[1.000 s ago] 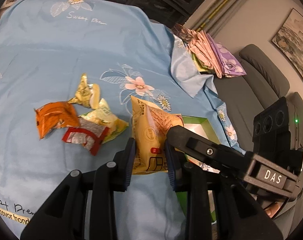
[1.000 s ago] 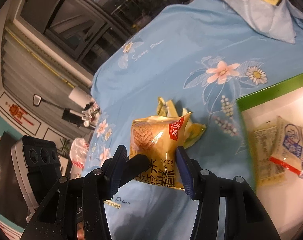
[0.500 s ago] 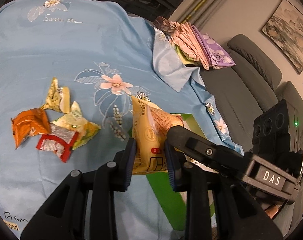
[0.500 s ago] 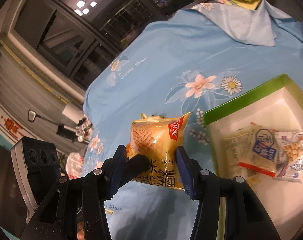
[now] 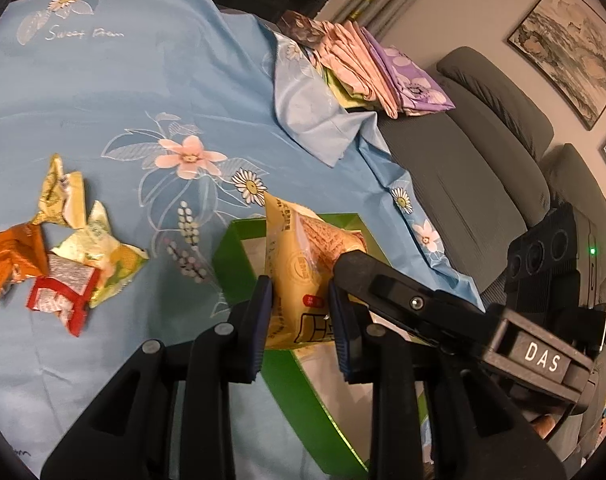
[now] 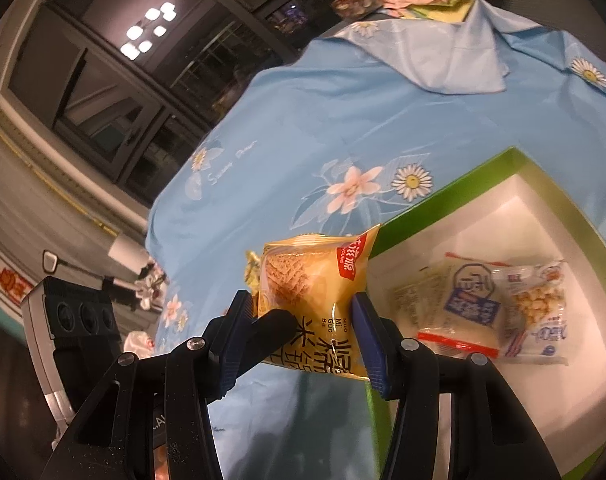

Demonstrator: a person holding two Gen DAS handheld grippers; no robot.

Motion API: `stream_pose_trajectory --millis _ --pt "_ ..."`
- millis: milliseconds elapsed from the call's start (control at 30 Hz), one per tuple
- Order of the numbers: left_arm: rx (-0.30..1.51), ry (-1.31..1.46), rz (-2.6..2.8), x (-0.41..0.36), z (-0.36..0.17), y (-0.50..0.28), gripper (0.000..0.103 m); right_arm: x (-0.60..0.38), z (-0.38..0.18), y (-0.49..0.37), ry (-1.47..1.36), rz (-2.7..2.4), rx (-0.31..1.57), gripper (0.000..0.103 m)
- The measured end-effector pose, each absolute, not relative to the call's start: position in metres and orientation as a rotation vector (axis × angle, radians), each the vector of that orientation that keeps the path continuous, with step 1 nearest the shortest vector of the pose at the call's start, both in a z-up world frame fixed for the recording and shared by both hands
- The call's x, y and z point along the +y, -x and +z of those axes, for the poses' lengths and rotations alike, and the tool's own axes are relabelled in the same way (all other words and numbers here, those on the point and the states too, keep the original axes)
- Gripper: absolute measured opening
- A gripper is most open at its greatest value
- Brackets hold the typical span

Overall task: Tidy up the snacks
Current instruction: 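Carry the yellow bag with the right gripper into the green box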

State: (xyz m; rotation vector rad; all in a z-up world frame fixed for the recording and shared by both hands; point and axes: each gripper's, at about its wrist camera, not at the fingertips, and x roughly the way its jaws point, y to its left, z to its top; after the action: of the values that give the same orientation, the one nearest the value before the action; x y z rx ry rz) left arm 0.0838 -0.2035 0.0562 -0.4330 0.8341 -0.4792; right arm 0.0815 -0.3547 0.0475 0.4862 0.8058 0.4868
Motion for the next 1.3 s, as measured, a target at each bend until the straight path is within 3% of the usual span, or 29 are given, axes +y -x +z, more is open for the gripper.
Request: stream_pose_trajectory --millis 1300 --pt "0.987 0.454 -0.587 -0.260 0.013 -0.121 0.027 -0.413 0.012 -0.100 -0.563 0.291 0.891 0.054"
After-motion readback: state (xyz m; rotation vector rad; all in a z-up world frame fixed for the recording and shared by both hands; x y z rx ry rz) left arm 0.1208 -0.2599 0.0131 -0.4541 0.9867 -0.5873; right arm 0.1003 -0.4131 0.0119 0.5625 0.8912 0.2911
